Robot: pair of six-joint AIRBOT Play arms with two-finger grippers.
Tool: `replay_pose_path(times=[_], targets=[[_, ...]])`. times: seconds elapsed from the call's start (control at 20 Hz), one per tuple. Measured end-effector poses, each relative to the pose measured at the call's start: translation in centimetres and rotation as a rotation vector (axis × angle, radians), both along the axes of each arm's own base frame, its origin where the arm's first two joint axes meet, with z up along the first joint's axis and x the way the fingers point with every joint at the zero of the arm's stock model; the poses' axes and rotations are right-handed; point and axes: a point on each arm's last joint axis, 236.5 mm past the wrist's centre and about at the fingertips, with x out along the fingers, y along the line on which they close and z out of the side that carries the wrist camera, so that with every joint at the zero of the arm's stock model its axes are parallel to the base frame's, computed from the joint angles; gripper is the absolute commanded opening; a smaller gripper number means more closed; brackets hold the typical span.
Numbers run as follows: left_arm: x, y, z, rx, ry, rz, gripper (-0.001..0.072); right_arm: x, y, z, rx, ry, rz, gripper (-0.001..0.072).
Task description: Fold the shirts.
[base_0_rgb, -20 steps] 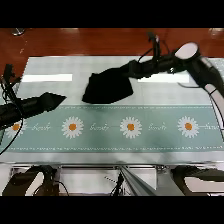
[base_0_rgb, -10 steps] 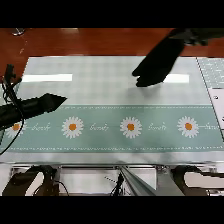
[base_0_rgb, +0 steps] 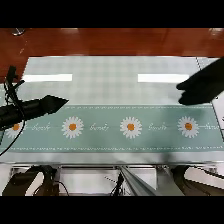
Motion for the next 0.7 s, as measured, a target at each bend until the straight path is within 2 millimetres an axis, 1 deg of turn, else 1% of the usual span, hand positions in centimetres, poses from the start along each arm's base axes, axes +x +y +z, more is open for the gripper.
replay_pose_path(times=[0.1,0.2,0.3,0.35,0.4,0.45,0.5,0.55,0.6,0.65,0.7], targets=[[0.0,0.0,0.0,0.0,-0.001,0.0,0.0027,-3.1,-2.8,-0.8,-0.026,0.062,-0.113,0.002],[0.0,0.0,0.0,0.0,0.0,0.0,0.0027,-7.0,-5.4,-2.8,-0.048,0.156,-0.249,0.0021],[0.0,0.0,0.0,0.0,0.0,0.0,0.0027,-11.9,-7.7,-5.2,-0.081,0.275,-0.404,0.0023],[0.0,0.0,0.0,0.0,0.0,0.0,0.0027,-14.7,-8.6,-6.5,-0.103,0.344,-0.485,0.0023],[0.0,0.0,0.0,0.0,0.0,0.0,0.0027,-17.4,-9.1,-7.6,-0.126,0.408,-0.555,0.0023],[0.0,0.0,0.0,0.0,0.0,0.0,0.0027,-20.1,-9.2,-8.8,-0.145,0.478,-0.623,0.0044],[0.0,0.0,0.0,0.0,0.0,0.0,0.0027,-22.4,-9.1,-9.8,-0.163,0.536,-0.675,0.0203],[0.0,0.0,0.0,0.0,0.0,0.0,0.0027,-24.7,-8.8,-10.8,-0.179,0.6,-0.736,0.0454],[0.0,0.0,0.0,0.0,0.0,0.0,0.0027,-26.9,-8.6,-11.7,-0.198,0.664,-0.791,0.0592],[0.0,0.0,0.0,0.0,-0.001,0.0,0.0027,-29.0,-8.4,-12.5,-0.222,0.729,-0.85,0.0597],[0.0,0.0,0.0,0.005,-0.005,-0.005,0.0027,-30.6,-8.3,-13.0,-0.241,0.775,-0.895,0.0599]])
